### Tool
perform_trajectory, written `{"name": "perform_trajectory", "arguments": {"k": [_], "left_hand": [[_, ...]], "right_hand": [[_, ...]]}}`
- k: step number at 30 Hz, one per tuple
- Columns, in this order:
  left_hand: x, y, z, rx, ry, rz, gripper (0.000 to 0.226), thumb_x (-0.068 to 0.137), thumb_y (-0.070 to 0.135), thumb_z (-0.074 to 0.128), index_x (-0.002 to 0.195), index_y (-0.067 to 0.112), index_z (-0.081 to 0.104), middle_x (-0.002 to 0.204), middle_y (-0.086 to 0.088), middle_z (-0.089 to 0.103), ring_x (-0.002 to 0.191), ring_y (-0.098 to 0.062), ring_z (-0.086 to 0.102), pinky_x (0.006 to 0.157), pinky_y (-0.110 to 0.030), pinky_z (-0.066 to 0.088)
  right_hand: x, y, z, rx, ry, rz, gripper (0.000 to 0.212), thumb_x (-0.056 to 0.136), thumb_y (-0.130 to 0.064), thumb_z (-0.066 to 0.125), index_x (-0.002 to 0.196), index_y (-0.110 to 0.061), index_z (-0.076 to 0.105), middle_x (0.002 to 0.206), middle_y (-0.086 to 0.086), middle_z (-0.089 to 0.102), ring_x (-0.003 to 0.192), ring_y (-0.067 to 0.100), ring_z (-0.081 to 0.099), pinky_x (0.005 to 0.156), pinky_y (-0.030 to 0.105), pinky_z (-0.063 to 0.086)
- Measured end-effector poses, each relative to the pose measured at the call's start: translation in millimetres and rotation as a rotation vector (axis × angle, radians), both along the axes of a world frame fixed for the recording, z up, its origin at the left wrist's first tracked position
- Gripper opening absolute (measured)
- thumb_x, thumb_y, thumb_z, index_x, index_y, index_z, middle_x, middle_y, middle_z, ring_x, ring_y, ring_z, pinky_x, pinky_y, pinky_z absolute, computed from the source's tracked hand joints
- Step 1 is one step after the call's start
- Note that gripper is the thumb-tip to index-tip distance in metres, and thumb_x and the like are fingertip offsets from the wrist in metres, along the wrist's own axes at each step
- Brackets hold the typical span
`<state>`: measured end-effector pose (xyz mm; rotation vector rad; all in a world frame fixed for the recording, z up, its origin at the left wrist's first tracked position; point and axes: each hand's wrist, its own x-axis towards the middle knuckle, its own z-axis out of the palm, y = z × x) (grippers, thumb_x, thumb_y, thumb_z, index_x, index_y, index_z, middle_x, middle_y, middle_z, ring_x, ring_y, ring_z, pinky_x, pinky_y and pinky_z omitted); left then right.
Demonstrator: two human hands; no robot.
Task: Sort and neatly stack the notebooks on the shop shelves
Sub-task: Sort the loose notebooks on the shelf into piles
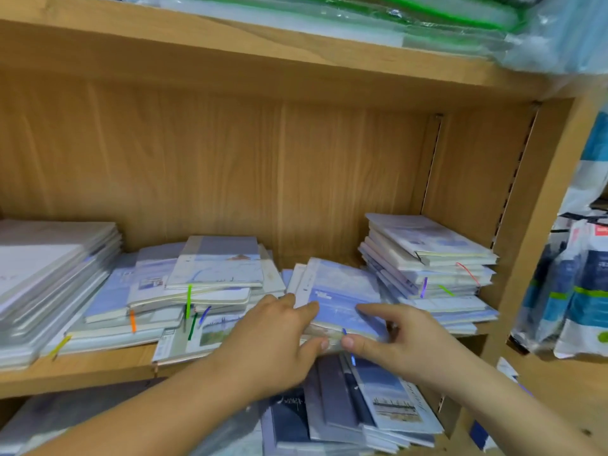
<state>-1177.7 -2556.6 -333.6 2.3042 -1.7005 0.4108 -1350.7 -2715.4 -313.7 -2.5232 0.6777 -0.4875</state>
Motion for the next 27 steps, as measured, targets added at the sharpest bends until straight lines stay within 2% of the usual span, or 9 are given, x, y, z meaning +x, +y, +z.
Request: {"name": "perform_trajectory", "arguments": {"k": [3,5,8,11,13,17,22,25,27], "left_hand": [[-18,4,-11,-0.155,0.150,-0.045,0.041,0.090,0.059,0.046,0.119,0.034,0.061,0.108,0.003,0.059,0.109,-0.022,0.052,0.089,-0.036,0.045],[-16,16,-20,-0.279,0.335,-0.052,0.049,0.086,0.060,0.054,0.125,0.032,0.065,0.118,0.010,0.061,0.111,-0.010,0.053,0.094,-0.030,0.047],[-9,34,-26,-0.384,0.397,0.000,0.043,0.084,0.070,0.052,0.115,0.043,0.064,0.093,0.020,0.054,0.087,-0.003,0.052,0.076,-0.025,0.047],[-14,32,-19,-0.338,0.387,0.009,0.030,0.084,0.074,0.045,0.103,0.052,0.053,0.084,0.017,0.052,0.087,-0.005,0.050,0.073,-0.026,0.046],[-23,25,-17,-0.235,0.251,0.074,0.039,0.087,0.071,0.044,0.113,0.043,0.049,0.094,0.012,0.053,0.098,-0.014,0.048,0.082,-0.032,0.044],[-32,21,-16,-0.156,0.149,0.210,0.060,0.097,0.058,0.045,0.147,0.025,0.037,0.112,0.002,0.062,0.109,-0.024,0.045,0.090,-0.034,0.039],[-57,30,-20,-0.375,0.627,0.126,0.043,0.077,0.074,0.049,0.096,0.036,0.053,0.089,0.010,0.065,0.087,-0.008,0.057,0.077,-0.038,0.054],[-55,43,-32,-0.561,0.831,0.152,0.051,0.075,0.078,0.050,0.107,0.040,0.063,0.081,0.019,0.068,0.069,-0.004,0.060,0.069,-0.034,0.055],[-48,49,-37,-0.497,0.953,0.203,0.061,0.072,0.084,0.047,0.115,0.045,0.060,0.070,0.021,0.065,0.066,0.001,0.060,0.067,-0.027,0.050]], "right_hand": [[-2,-5,-1,0.108,-0.035,-0.013,0.083,0.068,-0.068,0.079,0.140,-0.033,0.060,0.139,-0.023,0.057,0.124,-0.008,0.049,0.099,0.013,0.038],[-5,-7,-1,0.199,-0.074,-0.006,0.080,0.062,-0.065,0.082,0.134,-0.035,0.065,0.132,-0.029,0.058,0.118,-0.013,0.051,0.094,0.011,0.040],[-9,-7,-7,0.237,-0.131,-0.003,0.076,0.056,-0.067,0.081,0.126,-0.040,0.068,0.124,-0.032,0.059,0.104,-0.023,0.052,0.079,0.004,0.042],[-7,-5,-9,0.239,-0.094,0.035,0.087,0.052,-0.065,0.087,0.132,-0.039,0.064,0.131,-0.029,0.058,0.100,-0.029,0.049,0.083,0.004,0.043],[-4,-2,-8,0.236,-0.055,0.047,0.094,0.051,-0.062,0.090,0.136,-0.037,0.061,0.135,-0.031,0.055,0.095,-0.025,0.052,0.085,0.005,0.042],[1,8,-13,0.211,-0.131,-0.043,0.090,0.054,-0.051,0.095,0.136,-0.029,0.064,0.137,-0.023,0.058,0.119,-0.010,0.047,0.101,0.018,0.038],[-11,17,-16,0.212,-0.143,-0.057,0.087,0.047,-0.054,0.096,0.126,-0.031,0.069,0.126,-0.028,0.062,0.115,-0.012,0.053,0.096,0.017,0.041],[-26,22,-26,0.250,-0.190,-0.042,0.081,0.040,-0.062,0.095,0.115,-0.042,0.071,0.113,-0.042,0.065,0.108,-0.025,0.053,0.089,0.010,0.045],[-31,24,-30,0.262,-0.188,-0.030,0.079,0.044,-0.068,0.093,0.116,-0.049,0.069,0.115,-0.049,0.059,0.111,-0.028,0.047,0.088,0.010,0.043]]}}
